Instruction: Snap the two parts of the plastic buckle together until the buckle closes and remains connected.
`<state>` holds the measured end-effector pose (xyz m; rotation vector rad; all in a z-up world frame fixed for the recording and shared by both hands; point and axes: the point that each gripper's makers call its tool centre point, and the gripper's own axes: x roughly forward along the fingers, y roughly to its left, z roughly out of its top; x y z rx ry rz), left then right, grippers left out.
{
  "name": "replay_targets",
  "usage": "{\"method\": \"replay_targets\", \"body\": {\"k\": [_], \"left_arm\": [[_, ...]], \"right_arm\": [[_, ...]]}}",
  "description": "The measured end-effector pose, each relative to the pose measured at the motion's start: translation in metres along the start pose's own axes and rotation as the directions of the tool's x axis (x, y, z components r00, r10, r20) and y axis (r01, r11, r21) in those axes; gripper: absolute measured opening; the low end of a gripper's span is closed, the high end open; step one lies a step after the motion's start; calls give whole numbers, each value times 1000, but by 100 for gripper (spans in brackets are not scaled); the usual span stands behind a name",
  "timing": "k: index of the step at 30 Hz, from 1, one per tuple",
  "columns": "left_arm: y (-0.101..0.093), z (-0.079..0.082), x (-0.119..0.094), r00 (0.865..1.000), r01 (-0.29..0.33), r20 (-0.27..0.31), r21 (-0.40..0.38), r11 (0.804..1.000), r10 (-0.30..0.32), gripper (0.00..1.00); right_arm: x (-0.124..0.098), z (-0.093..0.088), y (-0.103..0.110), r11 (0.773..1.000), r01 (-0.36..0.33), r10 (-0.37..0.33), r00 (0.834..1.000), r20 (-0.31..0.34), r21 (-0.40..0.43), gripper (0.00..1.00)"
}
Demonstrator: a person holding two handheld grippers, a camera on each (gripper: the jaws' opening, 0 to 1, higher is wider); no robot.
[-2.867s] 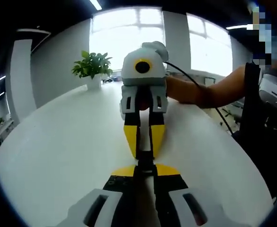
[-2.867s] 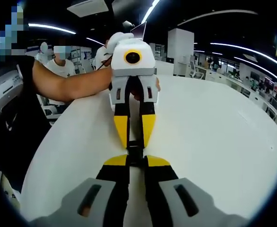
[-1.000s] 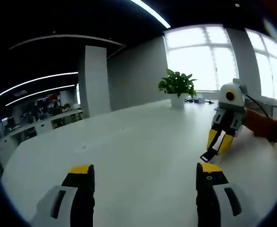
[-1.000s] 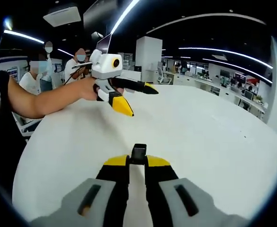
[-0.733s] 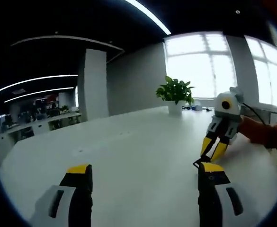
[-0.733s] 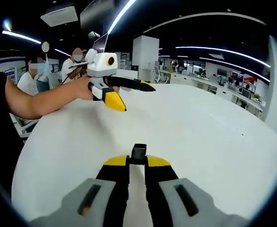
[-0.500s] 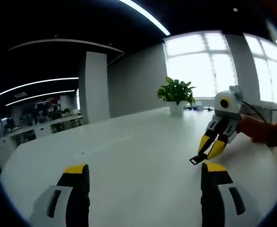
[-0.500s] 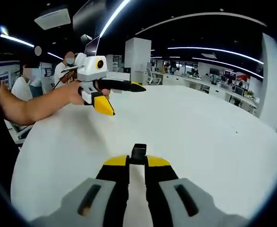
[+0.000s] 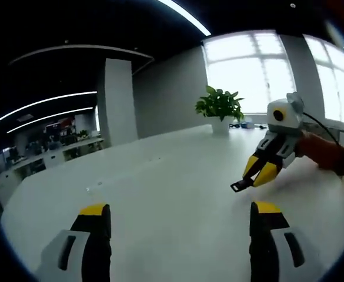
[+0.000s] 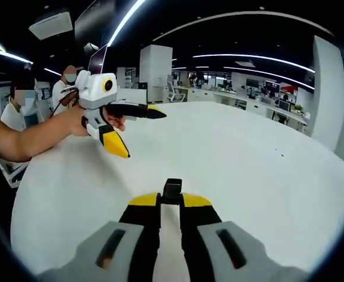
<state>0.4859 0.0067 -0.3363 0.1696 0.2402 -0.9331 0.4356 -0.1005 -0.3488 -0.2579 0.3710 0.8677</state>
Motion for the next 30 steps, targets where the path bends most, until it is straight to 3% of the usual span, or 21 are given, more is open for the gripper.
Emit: {"method": "replay_targets", "body": {"k": [22,26,30], "left_arm": [[17,-2,-3,999,-45,-1,-45,998,45,99],[13,-5,-3,999,-36,-36,-24,999,35,99],[14,-2,-5,999,-45,-28,-22,999,45,99]], "right_arm": [[16,-12,-23,996,91,-90,994,-57,24,11],[20,-7,-29,994,108,-106,993,-51,28,11],[25,-2,-34,991,127,-125,991,-48,37,11]]}}
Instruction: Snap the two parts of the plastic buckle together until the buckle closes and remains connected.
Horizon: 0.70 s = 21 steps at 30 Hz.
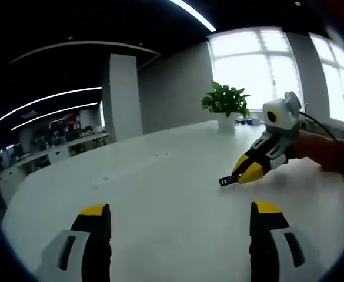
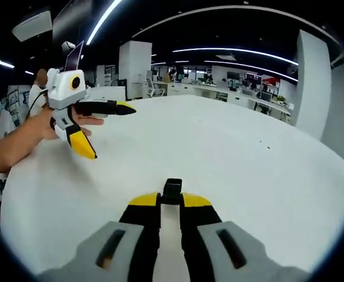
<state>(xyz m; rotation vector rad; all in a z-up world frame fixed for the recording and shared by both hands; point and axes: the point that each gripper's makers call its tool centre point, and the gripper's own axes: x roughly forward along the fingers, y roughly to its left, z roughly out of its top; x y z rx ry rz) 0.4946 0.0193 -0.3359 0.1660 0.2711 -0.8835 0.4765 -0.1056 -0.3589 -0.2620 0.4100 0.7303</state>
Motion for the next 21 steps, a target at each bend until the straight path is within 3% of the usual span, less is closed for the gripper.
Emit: {"method": "replay_targets", "body": {"k": [4,8,21], "left_arm": [[2,10,0,999,2,52,-78,997,2,99],[5,13,-2,998,-8,64,-81,997,13,99],[0,4,1,1000,-11,18,-32,999,12,99]], "right_arm": [[5,0,-3,1000,9,-9,1000,-8,1,11],[9,2,-3,1000,15,-15,1000,-8,6,11],[19,5,-22,998,60,-61,998,3,33,11]]}}
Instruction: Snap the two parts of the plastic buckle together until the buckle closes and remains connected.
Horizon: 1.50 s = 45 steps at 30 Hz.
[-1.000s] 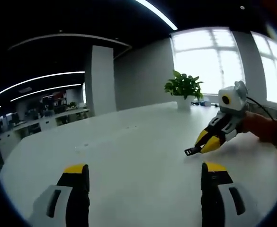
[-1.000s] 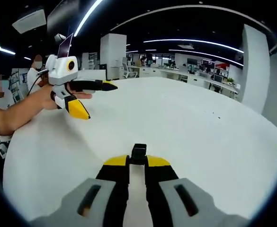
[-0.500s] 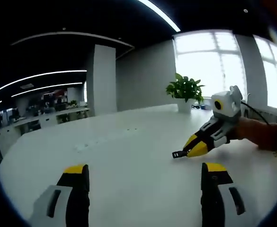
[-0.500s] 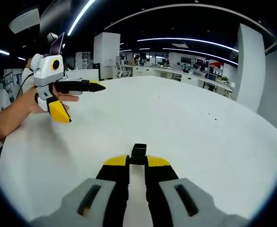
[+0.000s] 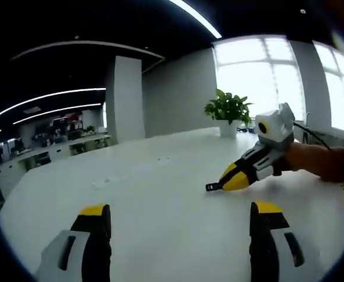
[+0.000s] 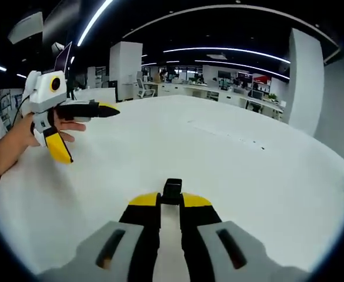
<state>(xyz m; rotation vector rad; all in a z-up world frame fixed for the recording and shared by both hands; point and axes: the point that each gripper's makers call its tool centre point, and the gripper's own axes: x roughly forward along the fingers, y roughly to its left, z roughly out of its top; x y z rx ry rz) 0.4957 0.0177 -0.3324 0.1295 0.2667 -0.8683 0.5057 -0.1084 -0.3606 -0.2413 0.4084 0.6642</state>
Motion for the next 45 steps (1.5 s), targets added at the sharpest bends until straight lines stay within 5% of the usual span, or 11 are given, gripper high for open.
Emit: {"method": "replay_targets", "body": {"k": [27,45], "left_arm": [[0,-1,-11,1000,-13,0,-60,998,13,99],[-6,0,-12,1000,0,10,-64,998,1,99]], "right_arm": [[45,28,-7,999,45,-46,999,11,30,11],[62,32,-35,995,91,-92,996,6,46,11]]}}
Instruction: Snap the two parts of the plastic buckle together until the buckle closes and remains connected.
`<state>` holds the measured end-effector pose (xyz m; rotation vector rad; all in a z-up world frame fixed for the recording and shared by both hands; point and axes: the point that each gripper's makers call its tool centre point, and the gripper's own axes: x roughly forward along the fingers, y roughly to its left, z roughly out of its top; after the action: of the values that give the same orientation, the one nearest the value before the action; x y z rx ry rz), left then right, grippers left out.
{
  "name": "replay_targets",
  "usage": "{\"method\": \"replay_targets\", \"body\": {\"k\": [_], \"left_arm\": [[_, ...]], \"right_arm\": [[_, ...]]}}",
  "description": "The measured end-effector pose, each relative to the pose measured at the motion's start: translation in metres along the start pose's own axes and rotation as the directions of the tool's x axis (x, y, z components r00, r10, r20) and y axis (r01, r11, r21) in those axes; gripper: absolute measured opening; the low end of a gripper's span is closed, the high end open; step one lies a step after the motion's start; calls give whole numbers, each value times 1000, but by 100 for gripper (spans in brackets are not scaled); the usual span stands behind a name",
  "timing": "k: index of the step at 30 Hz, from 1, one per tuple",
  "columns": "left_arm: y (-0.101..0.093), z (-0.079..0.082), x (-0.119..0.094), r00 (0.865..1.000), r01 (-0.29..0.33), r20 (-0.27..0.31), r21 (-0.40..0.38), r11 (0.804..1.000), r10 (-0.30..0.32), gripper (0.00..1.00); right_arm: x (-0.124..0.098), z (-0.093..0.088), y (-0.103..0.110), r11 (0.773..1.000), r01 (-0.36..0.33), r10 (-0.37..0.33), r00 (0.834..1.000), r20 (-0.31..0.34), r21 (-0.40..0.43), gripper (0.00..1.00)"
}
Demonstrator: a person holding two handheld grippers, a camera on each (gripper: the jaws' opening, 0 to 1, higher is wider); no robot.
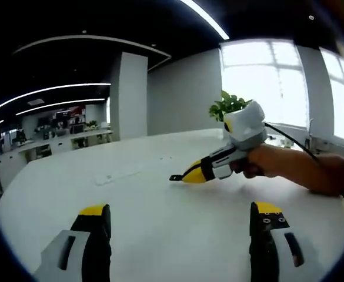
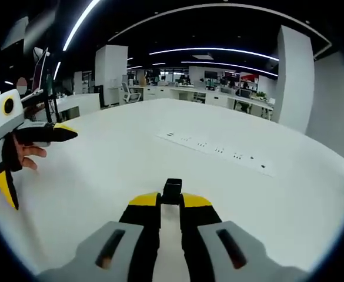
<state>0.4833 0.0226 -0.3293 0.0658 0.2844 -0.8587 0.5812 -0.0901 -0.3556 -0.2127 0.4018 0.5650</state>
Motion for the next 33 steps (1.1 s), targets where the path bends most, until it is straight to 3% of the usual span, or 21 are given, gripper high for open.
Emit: {"method": "replay_targets", "body": {"k": [14,33], "left_arm": [[16,7,6,1000,1,11,-13,1000,-1,99],[14,11,5,1000,11,26,-20,1000,-10,99]], "right_arm": [[14,3,-12,1000,17,-17,1000,-7,0,11],[44,20,-20,1000,13,-13,1000,-8,-25,11]]}}
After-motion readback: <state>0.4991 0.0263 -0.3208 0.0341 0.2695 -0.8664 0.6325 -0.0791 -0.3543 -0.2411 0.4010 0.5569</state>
